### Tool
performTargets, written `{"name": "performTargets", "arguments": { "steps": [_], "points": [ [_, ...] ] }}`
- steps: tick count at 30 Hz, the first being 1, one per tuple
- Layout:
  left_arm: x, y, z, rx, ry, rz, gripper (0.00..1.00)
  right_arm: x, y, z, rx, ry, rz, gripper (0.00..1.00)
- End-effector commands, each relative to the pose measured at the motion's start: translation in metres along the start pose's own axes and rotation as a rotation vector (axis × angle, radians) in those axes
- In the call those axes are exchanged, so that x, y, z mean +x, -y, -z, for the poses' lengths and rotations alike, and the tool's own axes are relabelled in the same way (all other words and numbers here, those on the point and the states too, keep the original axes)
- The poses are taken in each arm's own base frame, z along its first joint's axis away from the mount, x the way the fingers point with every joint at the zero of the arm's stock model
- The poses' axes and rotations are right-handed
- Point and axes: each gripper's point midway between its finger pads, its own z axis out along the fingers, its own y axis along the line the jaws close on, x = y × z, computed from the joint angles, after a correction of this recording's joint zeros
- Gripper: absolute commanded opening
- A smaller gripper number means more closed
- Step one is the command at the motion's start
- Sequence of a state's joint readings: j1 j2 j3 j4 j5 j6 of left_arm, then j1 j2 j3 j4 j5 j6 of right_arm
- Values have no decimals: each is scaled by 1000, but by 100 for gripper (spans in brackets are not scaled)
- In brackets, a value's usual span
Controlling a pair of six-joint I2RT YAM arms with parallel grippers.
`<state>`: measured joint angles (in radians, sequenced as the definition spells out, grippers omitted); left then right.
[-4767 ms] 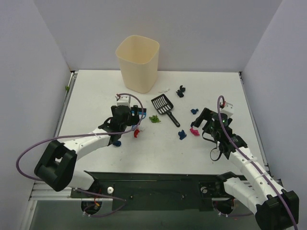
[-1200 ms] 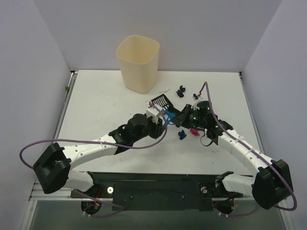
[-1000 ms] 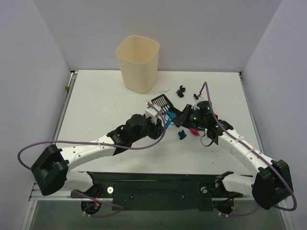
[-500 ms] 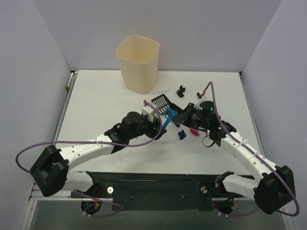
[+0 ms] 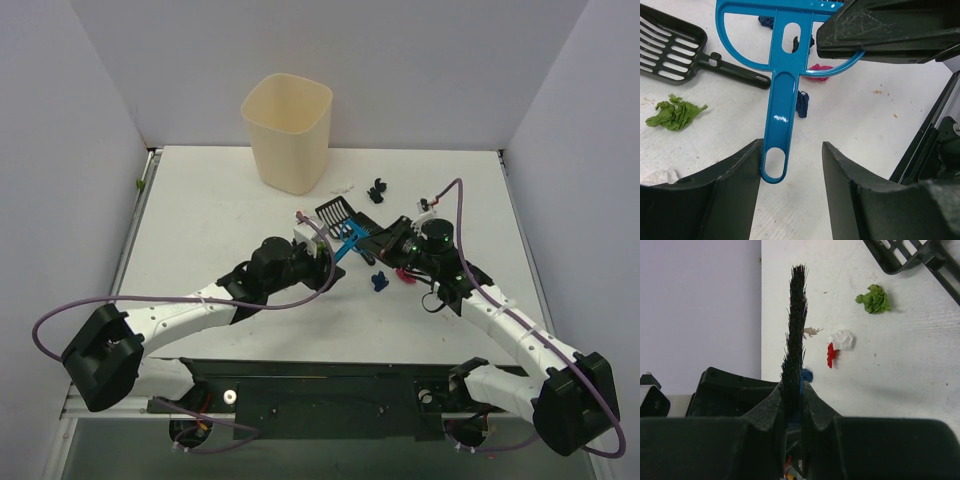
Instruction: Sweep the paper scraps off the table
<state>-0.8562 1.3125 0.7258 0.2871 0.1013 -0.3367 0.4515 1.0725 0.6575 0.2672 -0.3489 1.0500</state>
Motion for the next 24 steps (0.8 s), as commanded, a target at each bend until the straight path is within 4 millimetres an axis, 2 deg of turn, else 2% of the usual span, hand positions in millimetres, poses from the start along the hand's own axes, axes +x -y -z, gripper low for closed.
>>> {"name": "performTargets", "arguments": {
  "steps": [1, 4, 9, 12, 15, 18, 24],
  "points": [
    [-27, 8, 3, 16, 97, -8, 59, -12, -25, 2, -110, 49, -52, 0],
    [-31, 10, 5, 47, 104, 35, 59, -12, -25, 5, -119, 58, -24, 0],
    [-46, 10, 14, 166, 139, 228, 61, -11, 1, 9, -32, 77, 102, 0],
    [-51, 3, 19, 188, 136, 324, 63, -14, 4, 15, -32, 98, 163, 0],
    [-58, -4, 18, 184, 108, 437, 64, -21, 0, 22, -74, 154, 198, 0],
    [-75, 5, 21, 256, 106, 586, 65, -33, -5, 29, -129, 234, 175, 0],
    [-108, 13, 25, 446, 184, 807, 67, -50, -35, 42, -306, 346, 89, 0]
  ]
}}
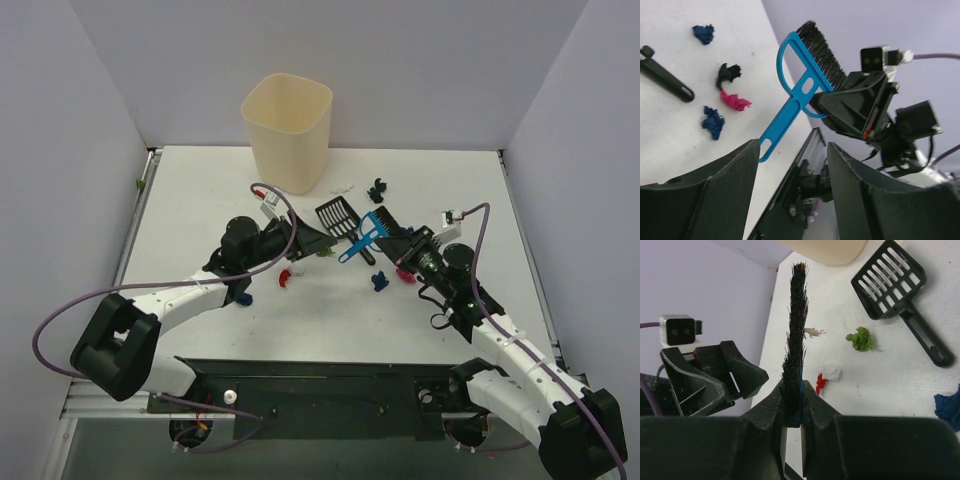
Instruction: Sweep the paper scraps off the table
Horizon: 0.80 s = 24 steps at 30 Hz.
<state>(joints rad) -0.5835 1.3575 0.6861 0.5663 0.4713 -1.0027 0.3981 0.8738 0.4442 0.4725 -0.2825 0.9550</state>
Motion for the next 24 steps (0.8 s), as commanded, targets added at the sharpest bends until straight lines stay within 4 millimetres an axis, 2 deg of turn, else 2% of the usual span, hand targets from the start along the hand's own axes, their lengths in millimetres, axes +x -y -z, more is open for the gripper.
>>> {"name": "performTargets", "arguments": {
  "steps": [1, 4, 9, 16, 24],
  "points": [
    [-28, 57, -3, 272, 23, 164, 67, -40, -54, 5, -235, 177, -49, 0],
    [-32, 52, -9, 274, 27, 217, 66, -47, -66, 11, -290, 208, -70, 0],
    [-37, 43, -12, 251, 57, 254, 66, -49, -71, 12, -282, 200, -49, 0],
    [-37, 60, -15, 341, 39, 298, 60, -47, -82, 6, -344, 177, -91, 0],
    [-29, 64, -20, 408, 6, 357, 54, -50, -95, 2, -409, 177, -148, 0]
  ]
}}
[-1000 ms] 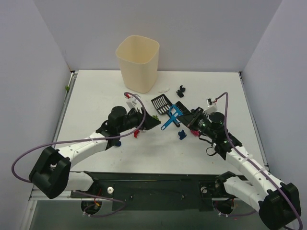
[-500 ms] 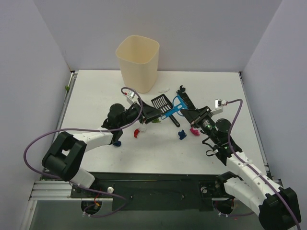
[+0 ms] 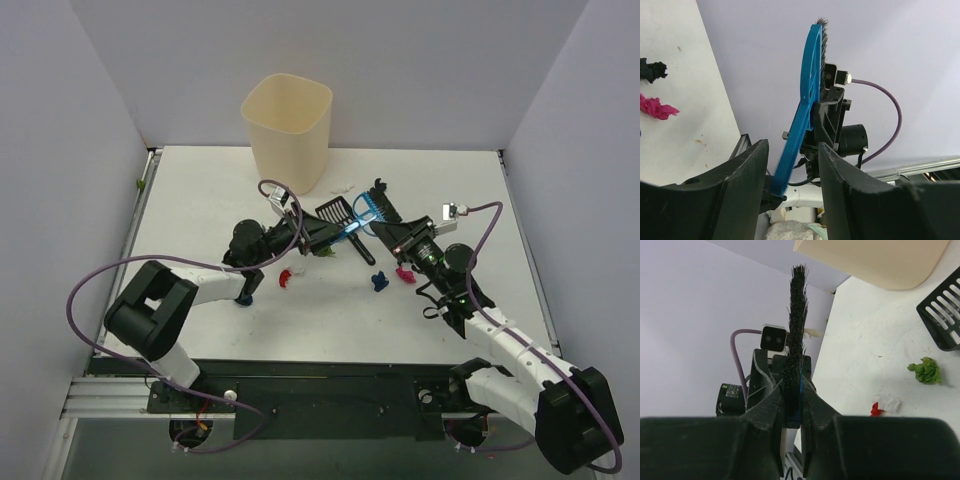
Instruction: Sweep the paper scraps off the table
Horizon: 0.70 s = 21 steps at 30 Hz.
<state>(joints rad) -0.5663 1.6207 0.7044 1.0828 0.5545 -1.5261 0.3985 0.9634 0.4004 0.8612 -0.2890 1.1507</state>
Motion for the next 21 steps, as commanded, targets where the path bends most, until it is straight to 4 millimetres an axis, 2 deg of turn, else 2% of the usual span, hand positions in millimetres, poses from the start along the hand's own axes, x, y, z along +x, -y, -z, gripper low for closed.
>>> {"name": "performTargets", "arguments": {
  "steps": [1, 16, 21],
  "points": [
    [6, 39, -4, 161, -38, -12, 52, -14, -51, -3, -183, 43, -4, 0],
    [8, 50, -2, 226, -52, 6, 43, -14, -39, -6, -144, 55, 8, 0],
    [8, 48, -2, 212, -48, -5, 43, -14, -38, -8, -138, 51, 8, 0]
  ]
}}
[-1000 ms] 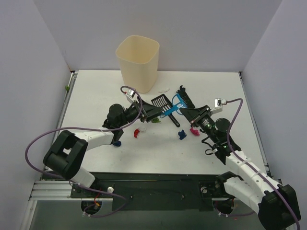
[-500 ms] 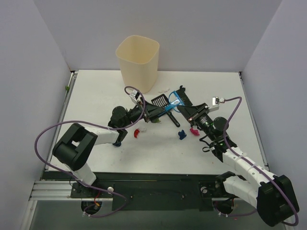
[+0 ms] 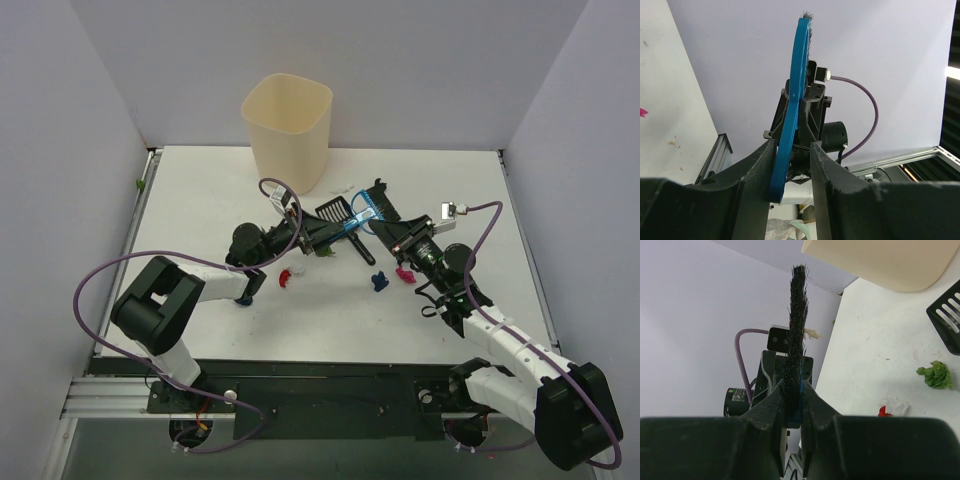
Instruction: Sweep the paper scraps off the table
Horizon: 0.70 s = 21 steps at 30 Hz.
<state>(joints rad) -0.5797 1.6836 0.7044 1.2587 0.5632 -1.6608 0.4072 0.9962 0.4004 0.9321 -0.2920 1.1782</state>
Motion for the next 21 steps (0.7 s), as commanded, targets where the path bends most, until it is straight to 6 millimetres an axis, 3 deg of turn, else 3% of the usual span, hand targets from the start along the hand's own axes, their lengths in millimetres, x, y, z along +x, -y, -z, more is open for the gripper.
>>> {"name": "performTargets", "arguments": {
  "steps": [1, 11, 13, 15, 16, 17, 18, 19, 20, 21],
  "points": [
    [5, 31, -2, 110, -31, -82, 44, -13, -33, -5, -110, 42, 26, 0],
    [3, 33, -2, 113, -17, -90, 31, -10, -32, -5, -113, 38, 9, 0],
    [3, 32, -2, 111, -16, -92, 19, -9, -31, -5, -111, 37, 8, 0],
    [3, 33, -2, 113, -17, -95, 0, -8, -30, -5, -109, 33, 9, 0],
    [3, 32, -2, 110, -16, -96, 0, -8, -28, -6, -101, 29, 7, 9],
    [2, 30, -2, 104, -16, -96, 0, -9, -25, -6, -85, 36, 8, 28],
    [1, 29, -2, 101, -15, -102, 0, -7, -15, -5, -37, 30, 6, 68],
    [2, 29, -1, 99, -19, -105, 0, -12, -12, -4, -13, 58, 17, 84],
    [-1, 27, 1, 94, -12, -108, 0, -9, 4, -1, 55, 49, 19, 94],
    [-1, 27, 4, 92, -13, -112, 0, -16, 3, 4, 71, 79, 53, 95]
  ]
}}
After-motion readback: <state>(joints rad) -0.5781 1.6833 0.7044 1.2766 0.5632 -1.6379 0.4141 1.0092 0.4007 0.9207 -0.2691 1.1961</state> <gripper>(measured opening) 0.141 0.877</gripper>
